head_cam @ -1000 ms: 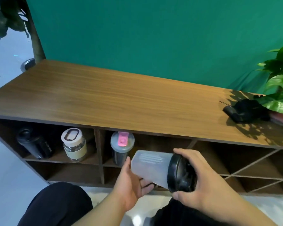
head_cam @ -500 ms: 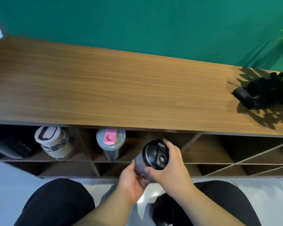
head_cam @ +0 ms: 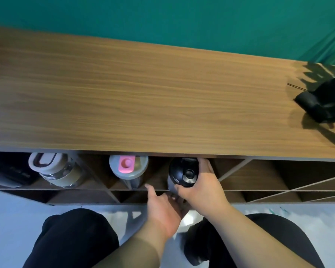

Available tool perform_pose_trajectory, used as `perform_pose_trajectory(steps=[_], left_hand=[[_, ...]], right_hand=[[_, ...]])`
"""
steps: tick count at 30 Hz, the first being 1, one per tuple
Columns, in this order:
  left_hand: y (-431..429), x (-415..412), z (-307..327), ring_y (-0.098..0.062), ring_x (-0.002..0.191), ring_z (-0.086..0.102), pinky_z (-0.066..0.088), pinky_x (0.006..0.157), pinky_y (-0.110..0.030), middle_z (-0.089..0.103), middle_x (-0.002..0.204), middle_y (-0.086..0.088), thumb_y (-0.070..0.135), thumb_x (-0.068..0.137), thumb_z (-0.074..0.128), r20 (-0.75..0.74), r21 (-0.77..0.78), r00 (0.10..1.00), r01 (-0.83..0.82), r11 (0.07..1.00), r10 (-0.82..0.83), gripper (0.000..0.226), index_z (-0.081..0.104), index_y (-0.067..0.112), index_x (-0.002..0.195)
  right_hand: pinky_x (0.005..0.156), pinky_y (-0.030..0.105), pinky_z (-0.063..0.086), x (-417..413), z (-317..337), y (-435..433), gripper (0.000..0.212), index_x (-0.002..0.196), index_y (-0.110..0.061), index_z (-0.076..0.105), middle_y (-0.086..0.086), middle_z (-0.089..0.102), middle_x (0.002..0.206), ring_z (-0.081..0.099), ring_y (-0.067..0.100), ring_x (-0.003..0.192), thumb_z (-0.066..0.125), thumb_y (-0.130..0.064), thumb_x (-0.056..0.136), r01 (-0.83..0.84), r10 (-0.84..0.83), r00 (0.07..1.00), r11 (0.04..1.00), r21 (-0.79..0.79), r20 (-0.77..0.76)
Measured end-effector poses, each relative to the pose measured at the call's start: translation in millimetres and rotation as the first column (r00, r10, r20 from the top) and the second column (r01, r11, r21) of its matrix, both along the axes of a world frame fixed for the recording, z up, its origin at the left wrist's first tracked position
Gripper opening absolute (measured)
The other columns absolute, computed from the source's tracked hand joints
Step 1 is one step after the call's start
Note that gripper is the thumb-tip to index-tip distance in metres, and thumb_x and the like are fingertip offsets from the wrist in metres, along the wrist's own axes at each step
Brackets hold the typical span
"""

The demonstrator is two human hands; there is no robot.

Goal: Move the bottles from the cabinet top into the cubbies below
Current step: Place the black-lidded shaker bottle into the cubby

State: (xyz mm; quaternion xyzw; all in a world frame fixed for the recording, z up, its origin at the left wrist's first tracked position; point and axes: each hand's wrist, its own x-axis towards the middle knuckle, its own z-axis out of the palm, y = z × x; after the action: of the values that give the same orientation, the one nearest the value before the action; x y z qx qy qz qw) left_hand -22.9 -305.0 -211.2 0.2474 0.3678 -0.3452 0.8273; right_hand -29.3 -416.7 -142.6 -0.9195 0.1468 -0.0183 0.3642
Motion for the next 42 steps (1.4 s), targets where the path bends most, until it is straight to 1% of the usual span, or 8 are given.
perform_pose_trajectory(steps=[13,24,28,30,34,37,40,42], left_hand=[[5,8,-2,-0.043,0.13,0.056,0.035,0.117,-0.062,0.066,0.136,-0.027,0.088,0.085,0.023,0.0,0.01,1.0,0.021,1.0,-0.021,0.104,0.059,0.004,0.135],[4,13,-14,-0.041,0.115,0.064,0.043,0.111,-0.06,0.072,0.114,-0.025,0.092,0.08,0.025,0.013,0.014,1.0,0.001,1.0,-0.001,0.113,0.062,0.002,0.137],[6,12,-12,-0.043,0.13,0.059,0.037,0.116,-0.062,0.066,0.136,-0.029,0.092,0.081,0.023,0.019,0.004,1.0,0.016,1.0,-0.016,0.11,0.063,0.003,0.134],[7,11,-10,-0.041,0.129,0.06,0.04,0.114,-0.06,0.069,0.132,-0.027,0.089,0.084,0.021,0.023,0.026,0.998,0.051,0.998,-0.052,0.105,0.064,0.005,0.131],[7,0,-6,-0.035,0.118,0.065,0.044,0.107,-0.057,0.072,0.125,-0.022,0.066,0.099,0.034,-0.004,0.336,0.971,0.226,0.914,-0.238,0.078,0.056,0.001,0.138],[14,-10,7,-0.031,0.131,0.052,0.035,0.116,-0.051,0.059,0.144,-0.015,0.052,0.104,0.04,0.094,0.603,0.952,0.178,0.778,-0.291,0.055,0.05,0.016,0.145],[22,-15,23,-0.028,0.121,0.051,0.037,0.102,-0.042,0.058,0.135,-0.01,0.046,0.106,0.034,0.307,0.777,0.847,0.041,0.628,-0.435,0.035,0.058,0.022,0.109],[25,-16,31,-0.02,0.131,0.044,0.031,0.107,-0.034,0.049,0.138,0.007,0.044,0.108,0.028,0.376,0.819,0.762,-0.008,0.574,-0.526,0.033,0.053,0.026,0.118]], right_hand=[[0.093,0.023,0.043,15,-12,5,0.089,0.139,-0.029,0.036,-0.005,0.044,0.143,0.049,0.017,0.127,0.085,-0.033,0.065,-0.089,0.088,0.994,0.996,-0.017,-0.067],[0.092,0.019,0.036,17,-13,1,0.086,0.138,-0.029,0.04,-0.011,0.045,0.142,0.046,0.012,0.128,0.086,-0.03,0.065,-0.069,0.071,0.996,0.996,0.05,-0.053],[0.089,0.02,0.039,15,-12,3,0.089,0.138,-0.029,0.038,-0.008,0.044,0.145,0.049,0.016,0.127,0.087,-0.032,0.064,-0.063,0.065,0.997,0.997,0.042,-0.043],[0.087,0.02,0.042,11,-13,4,0.094,0.14,-0.03,0.034,-0.006,0.042,0.147,0.051,0.018,0.125,0.087,-0.035,0.063,-0.065,0.065,0.997,0.998,0.012,-0.05],[0.091,0.009,0.033,-4,-18,1,0.116,0.153,-0.032,0.015,-0.005,0.03,0.156,0.039,0.012,0.135,0.088,-0.026,0.063,0.004,0.004,0.996,0.995,0.098,-0.085],[0.099,0.018,0.032,-13,-23,1,0.121,0.157,-0.028,0.0,0.0,0.017,0.163,0.028,0.014,0.144,0.084,-0.012,0.071,0.107,-0.065,0.984,0.959,0.262,-0.164],[0.113,0.035,0.032,-15,-23,1,0.112,0.157,-0.022,0.002,0.001,0.02,0.163,0.026,0.013,0.145,0.076,0.001,0.075,0.188,-0.127,0.978,0.882,0.432,-0.165],[0.116,0.044,0.029,-15,-21,1,0.105,0.157,-0.018,0.006,0.001,0.023,0.162,0.025,0.014,0.145,0.072,0.004,0.078,0.193,-0.134,0.979,0.856,0.479,-0.155]])
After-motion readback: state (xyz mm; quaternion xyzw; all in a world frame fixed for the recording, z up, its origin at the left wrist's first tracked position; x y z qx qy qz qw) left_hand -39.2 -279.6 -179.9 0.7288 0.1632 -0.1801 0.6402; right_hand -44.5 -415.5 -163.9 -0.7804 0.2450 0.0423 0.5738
